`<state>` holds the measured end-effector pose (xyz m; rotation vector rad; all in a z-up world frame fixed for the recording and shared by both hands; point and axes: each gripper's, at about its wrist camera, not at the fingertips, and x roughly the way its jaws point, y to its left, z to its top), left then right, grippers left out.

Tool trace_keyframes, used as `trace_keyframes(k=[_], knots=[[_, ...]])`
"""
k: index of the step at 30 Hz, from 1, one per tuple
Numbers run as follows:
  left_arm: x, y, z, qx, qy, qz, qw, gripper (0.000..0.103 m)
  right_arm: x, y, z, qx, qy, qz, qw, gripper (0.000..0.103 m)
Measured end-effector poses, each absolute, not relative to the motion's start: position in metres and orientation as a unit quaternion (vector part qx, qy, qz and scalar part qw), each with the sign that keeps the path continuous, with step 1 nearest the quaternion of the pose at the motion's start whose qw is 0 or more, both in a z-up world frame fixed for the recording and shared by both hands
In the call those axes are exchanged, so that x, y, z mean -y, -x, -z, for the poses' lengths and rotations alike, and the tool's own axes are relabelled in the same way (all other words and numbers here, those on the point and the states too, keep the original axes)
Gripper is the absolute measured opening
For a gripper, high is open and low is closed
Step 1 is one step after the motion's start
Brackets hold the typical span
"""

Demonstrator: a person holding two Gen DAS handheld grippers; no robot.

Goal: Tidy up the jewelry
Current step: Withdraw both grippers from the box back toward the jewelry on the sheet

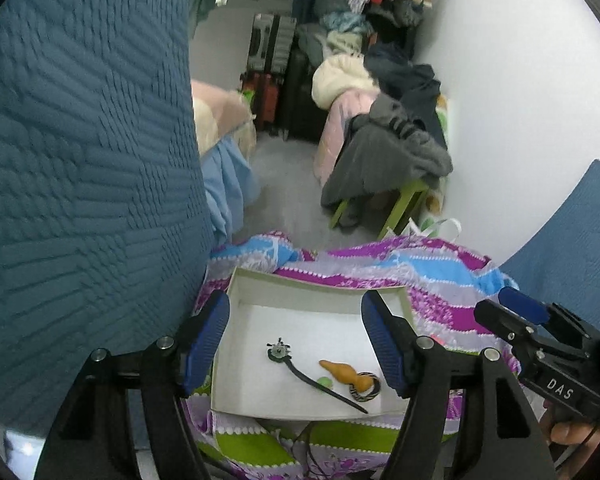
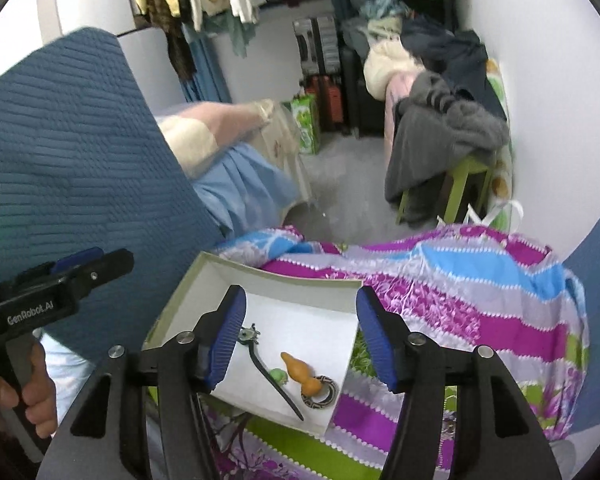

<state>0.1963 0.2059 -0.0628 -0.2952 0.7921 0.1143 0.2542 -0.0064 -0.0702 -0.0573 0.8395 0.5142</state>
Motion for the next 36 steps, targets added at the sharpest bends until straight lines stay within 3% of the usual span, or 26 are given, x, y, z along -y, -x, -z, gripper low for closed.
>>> trace_keyframes(k=[7,11,16,36], knots=[[-0.176,-0.164,0.025,-0.345,0.134,-0.061,0.927,0.069,0.031,-0.225,0.037,-0.36,0.027,-0.26,0.896,0.063],[-0.159,-0.148,0.011,-0.328,0.129,-0.057,0.934,0.079,0.047,-0.21,0.025,-0.341,0.038,-0.256,0.904,0.063],[-0.138,-0.132,0.001,-0.318,0.124,-0.052,0.938,0.08,0.067,-0.196,0.019,-0.33,0.04,-0.252,0.909,0.067],[-0.046,-0.11,0.03,-0.32,0.103,-0.006,0.942,0.081,0.166,-0.151,0.052,-0.312,0.042,-0.211,0.925,0.068]])
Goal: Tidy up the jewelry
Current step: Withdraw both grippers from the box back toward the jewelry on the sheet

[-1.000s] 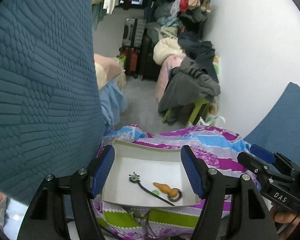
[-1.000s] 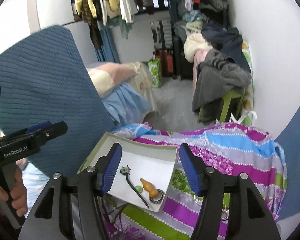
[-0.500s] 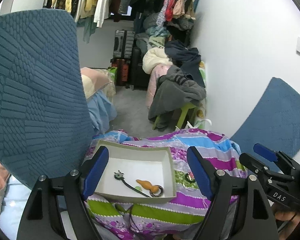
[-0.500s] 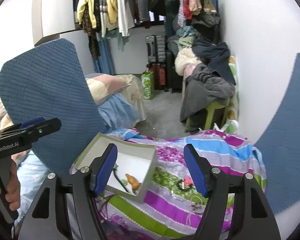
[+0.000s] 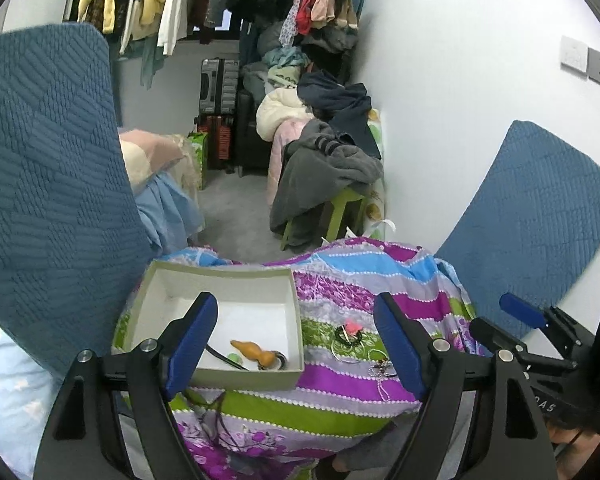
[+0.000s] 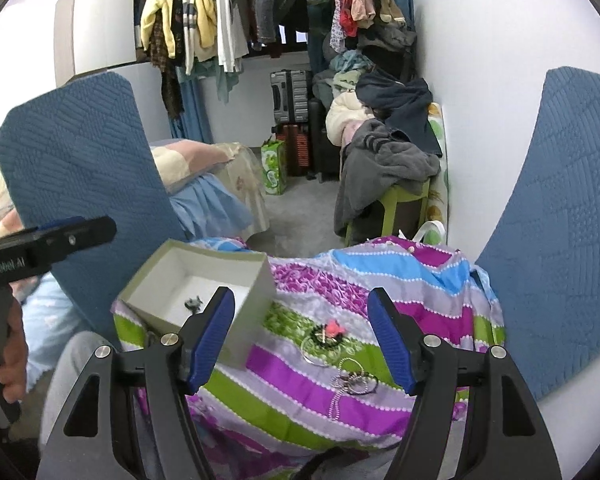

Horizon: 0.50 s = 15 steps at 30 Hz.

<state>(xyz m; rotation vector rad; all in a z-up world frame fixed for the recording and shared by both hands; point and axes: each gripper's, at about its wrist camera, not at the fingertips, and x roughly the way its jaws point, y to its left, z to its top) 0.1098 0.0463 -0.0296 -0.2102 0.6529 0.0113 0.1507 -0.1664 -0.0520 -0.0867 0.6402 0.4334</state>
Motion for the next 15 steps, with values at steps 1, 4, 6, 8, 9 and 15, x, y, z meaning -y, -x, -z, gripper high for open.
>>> trace_keyframes(k=[1,4,6,8,9,15], knots=[[-0.044,-0.11,0.035,-0.323,0.105,-0.005,0.941,0.081,0.168,-0.15,0.056,-0.31,0.044,-0.209,0.926,0.068],[-0.034,-0.111,0.053,-0.33,0.107,0.003,0.938,0.081,0.178,-0.146,0.073,-0.305,0.044,-0.205,0.929,0.068],[-0.026,-0.113,0.067,-0.335,0.113,0.018,0.935,0.081,0.185,-0.146,0.086,-0.307,0.04,-0.203,0.929,0.068],[-0.016,-0.118,0.084,-0.349,0.114,0.031,0.93,0.081,0.191,-0.146,0.099,-0.309,0.038,-0.198,0.929,0.068],[-0.011,-0.12,0.091,-0.355,0.113,0.035,0.927,0.081,0.195,-0.146,0.107,-0.312,0.036,-0.195,0.929,0.068],[0.017,-0.14,0.132,-0.388,0.126,0.062,0.911,0.079,0.218,-0.154,0.152,-0.326,0.027,-0.185,0.927,0.066]])
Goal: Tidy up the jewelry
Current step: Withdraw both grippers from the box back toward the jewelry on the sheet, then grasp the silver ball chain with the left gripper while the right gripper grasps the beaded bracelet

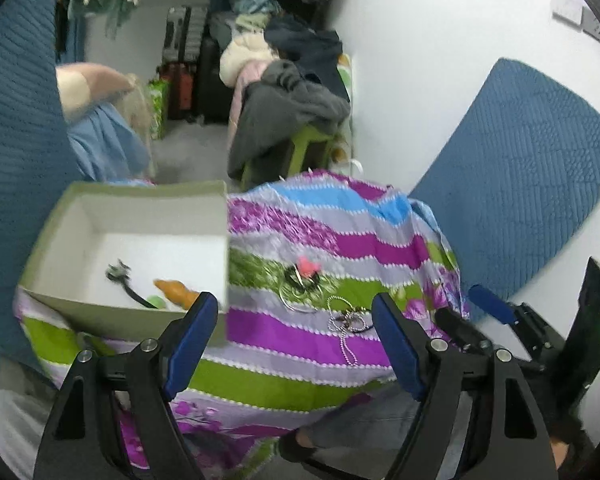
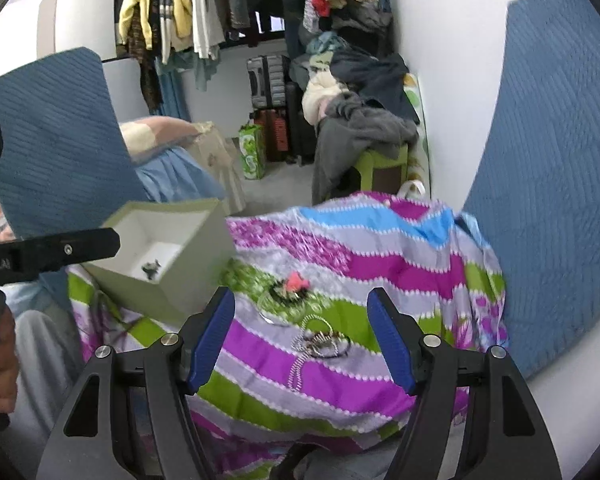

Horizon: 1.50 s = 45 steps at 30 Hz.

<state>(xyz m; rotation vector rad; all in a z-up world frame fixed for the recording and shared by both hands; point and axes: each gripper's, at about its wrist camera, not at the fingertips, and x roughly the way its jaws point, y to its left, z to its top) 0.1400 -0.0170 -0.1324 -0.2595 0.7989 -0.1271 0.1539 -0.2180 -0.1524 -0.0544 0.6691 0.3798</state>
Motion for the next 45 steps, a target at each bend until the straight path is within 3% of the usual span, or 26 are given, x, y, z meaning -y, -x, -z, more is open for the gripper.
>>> trace_keyframes(k=[2,7,12,18,26,33,45], knots=[[0.024,-0.148,0.145,-0.399,0.131,0.07,0.905,0.078,0.223,-0.157,0.167,-0.335,0.028,-0.183,0.924,0.059],[0.041,-0.169,0.173,-0.417,0.128,0.075,0.897,0.077,0.237,-0.168,0.197,-0.359,0.006,-0.189,0.914,0.054],[0.055,-0.188,0.202,-0.435,0.134,0.084,0.886,0.062,0.243,-0.189,0.223,-0.385,-0.01,-0.202,0.901,0.047],[0.069,-0.204,0.233,-0.451,0.139,0.098,0.876,0.055,0.251,-0.224,0.254,-0.431,-0.044,-0.215,0.875,0.037],[0.078,-0.22,0.267,-0.47,0.159,0.105,0.862,0.054,0.246,-0.251,0.291,-0.478,-0.021,-0.216,0.851,0.026],[0.083,-0.23,0.287,-0.485,0.161,0.107,0.853,0.054,0.236,-0.255,0.305,-0.493,0.02,-0.21,0.844,0.005],[0.102,-0.244,0.299,-0.487,0.139,0.126,0.853,0.054,0.269,-0.261,0.287,-0.466,-0.027,-0.167,0.869,0.003]])
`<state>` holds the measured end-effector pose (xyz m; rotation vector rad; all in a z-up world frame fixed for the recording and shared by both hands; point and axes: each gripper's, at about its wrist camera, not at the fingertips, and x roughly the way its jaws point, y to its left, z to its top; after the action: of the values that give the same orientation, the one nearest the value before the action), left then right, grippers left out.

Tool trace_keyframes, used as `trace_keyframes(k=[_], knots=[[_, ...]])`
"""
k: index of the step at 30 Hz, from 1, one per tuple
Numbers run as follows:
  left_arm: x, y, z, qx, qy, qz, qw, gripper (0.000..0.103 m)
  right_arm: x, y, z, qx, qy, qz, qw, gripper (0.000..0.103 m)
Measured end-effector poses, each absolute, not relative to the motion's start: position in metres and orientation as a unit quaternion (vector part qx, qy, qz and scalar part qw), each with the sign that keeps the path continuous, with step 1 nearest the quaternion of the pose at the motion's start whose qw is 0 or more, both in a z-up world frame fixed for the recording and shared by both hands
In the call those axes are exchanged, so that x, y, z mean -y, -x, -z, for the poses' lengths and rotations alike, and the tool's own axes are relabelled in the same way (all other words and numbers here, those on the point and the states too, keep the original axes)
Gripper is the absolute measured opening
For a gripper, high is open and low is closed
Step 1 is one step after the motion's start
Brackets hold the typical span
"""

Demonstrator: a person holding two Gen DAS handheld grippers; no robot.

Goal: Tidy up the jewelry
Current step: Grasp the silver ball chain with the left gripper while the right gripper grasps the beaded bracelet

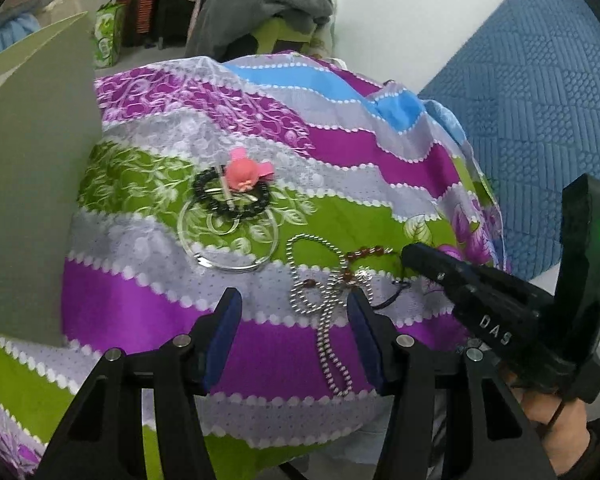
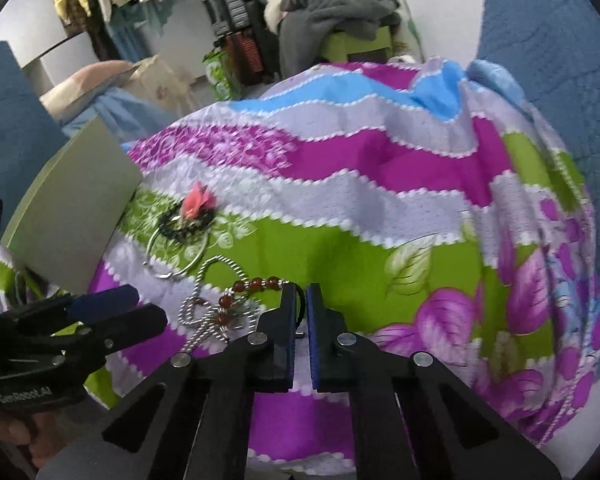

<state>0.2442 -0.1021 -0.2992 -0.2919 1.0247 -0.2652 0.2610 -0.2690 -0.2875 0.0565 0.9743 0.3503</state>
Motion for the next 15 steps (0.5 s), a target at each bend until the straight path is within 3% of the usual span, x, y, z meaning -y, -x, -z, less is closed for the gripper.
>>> trace_keyframes(k=[7,9,14,15], knots=[[0.125,-0.25,0.306,-0.489,0.101,0.143,0.855,0.054,0.292,-0.262,0.285,-0.462,-0.049,-0.133,0.875,0.003],[0.131,-0.251,0.309,-0.491,0.088,0.146,0.854,0.039,0.292,-0.26,0.284,-0.459,-0.048,-0.136,0.877,0.003],[0.138,-0.252,0.313,-0.492,0.069,0.15,0.855,0.037,0.292,-0.26,0.286,-0.465,-0.071,-0.167,0.867,0.005],[0.139,-0.253,0.313,-0.493,0.061,0.148,0.855,0.03,0.291,-0.26,0.287,-0.466,-0.074,-0.174,0.864,0.005]])
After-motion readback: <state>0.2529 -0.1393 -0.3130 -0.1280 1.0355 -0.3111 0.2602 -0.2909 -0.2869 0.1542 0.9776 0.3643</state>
